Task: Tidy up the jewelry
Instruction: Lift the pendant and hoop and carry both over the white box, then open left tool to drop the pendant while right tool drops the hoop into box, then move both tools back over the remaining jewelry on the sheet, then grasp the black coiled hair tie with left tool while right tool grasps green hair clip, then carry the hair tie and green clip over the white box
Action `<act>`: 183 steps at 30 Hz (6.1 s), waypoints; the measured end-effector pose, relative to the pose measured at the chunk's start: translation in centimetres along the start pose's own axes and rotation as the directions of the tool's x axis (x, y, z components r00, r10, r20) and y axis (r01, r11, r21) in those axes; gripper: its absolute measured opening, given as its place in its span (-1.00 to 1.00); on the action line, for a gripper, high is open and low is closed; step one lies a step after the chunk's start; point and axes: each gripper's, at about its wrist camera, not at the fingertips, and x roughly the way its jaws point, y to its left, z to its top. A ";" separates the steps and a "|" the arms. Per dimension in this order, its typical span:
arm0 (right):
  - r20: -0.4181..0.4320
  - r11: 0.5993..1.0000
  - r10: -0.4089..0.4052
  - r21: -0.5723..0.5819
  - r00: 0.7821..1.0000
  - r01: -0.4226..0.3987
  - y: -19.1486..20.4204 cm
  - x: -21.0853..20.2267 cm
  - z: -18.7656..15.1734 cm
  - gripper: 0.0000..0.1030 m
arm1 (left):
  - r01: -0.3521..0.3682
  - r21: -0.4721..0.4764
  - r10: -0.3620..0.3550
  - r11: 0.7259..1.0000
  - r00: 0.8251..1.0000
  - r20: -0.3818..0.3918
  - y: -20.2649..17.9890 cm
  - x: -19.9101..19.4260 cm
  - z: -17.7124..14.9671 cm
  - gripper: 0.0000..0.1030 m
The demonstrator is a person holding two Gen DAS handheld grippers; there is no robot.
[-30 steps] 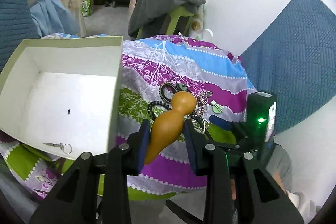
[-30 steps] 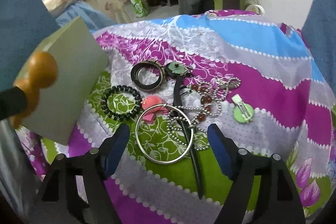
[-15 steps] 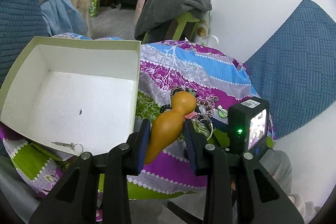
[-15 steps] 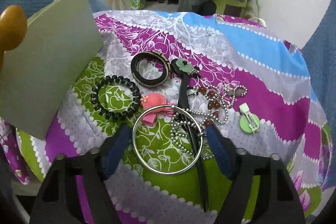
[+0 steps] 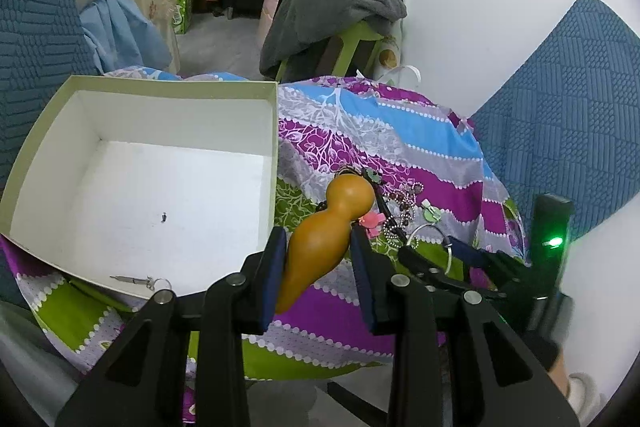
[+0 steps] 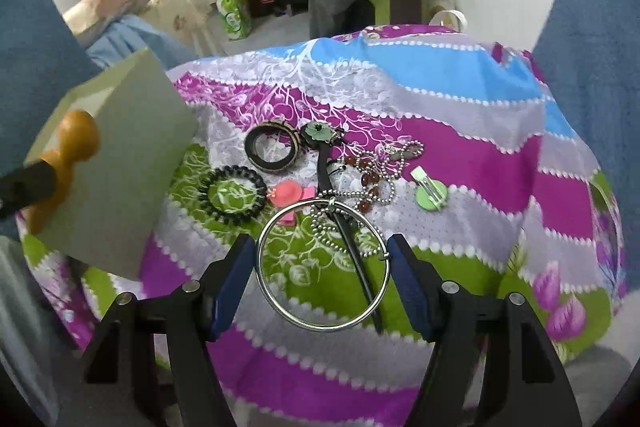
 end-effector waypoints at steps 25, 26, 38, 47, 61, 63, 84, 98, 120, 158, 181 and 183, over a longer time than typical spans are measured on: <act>0.264 0.994 0.104 -0.068 0.959 -0.089 10.6 -13.3 11.1 0.29 | -0.054 0.066 0.038 0.996 0.975 0.218 4.3 -12.4 7.9 -0.35; 0.265 0.994 0.106 -0.068 0.959 -0.091 11.1 -13.3 11.2 0.29 | -0.059 0.061 0.044 0.996 0.975 0.220 5.1 -12.6 8.0 -0.34; 0.204 0.994 0.100 -0.054 0.974 -0.091 17.1 -7.9 9.7 0.30 | -0.101 0.002 0.100 0.995 0.985 0.141 13.7 -10.6 6.8 -0.34; 0.057 0.991 0.110 -0.087 0.992 -0.104 20.2 -1.3 7.7 0.30 | -0.116 -0.037 0.117 0.993 0.993 0.030 17.7 -5.6 5.1 -0.34; 0.080 0.985 0.129 -0.129 0.988 -0.118 19.8 -2.9 8.3 0.55 | -0.127 -0.055 0.130 0.990 0.989 0.065 17.0 -7.1 4.8 0.50; 0.109 0.983 0.134 -0.140 0.985 -0.118 19.4 -4.2 8.6 0.55 | -0.137 -0.048 0.140 0.989 0.987 0.084 16.5 -7.9 5.0 0.50; 0.321 0.981 0.130 -0.180 0.938 -0.074 12.0 -14.8 8.4 0.53 | -0.040 -0.029 0.046 0.999 0.958 0.282 6.9 -13.9 5.7 0.50; 0.327 0.990 0.094 -0.128 0.940 -0.054 5.5 -15.5 5.9 0.37 | 0.051 0.004 -0.051 0.999 0.972 0.228 1.1 -9.8 3.0 0.36; 0.078 0.998 0.057 0.008 0.995 -0.058 -7.4 -0.6 1.8 -0.35 | -0.020 -0.027 0.019 0.999 1.000 -0.023 -4.7 6.2 -0.6 -0.13; 0.000 1.000 -0.026 -0.003 1.000 0.026 -7.9 3.7 2.3 -0.73 | -0.098 -0.008 0.096 0.995 0.990 -0.105 -3.3 12.5 -0.8 -0.84; -0.021 0.984 0.007 0.180 1.000 -0.004 -3.0 -3.7 -3.2 -0.72 | -0.034 0.063 0.039 0.997 0.996 -0.086 -2.9 4.6 -1.6 -0.84; -0.013 0.985 0.004 0.172 1.000 -0.002 -2.5 -4.5 -3.3 -0.72 | -0.021 0.058 0.026 0.998 0.995 -0.098 -2.6 4.1 -1.8 -0.84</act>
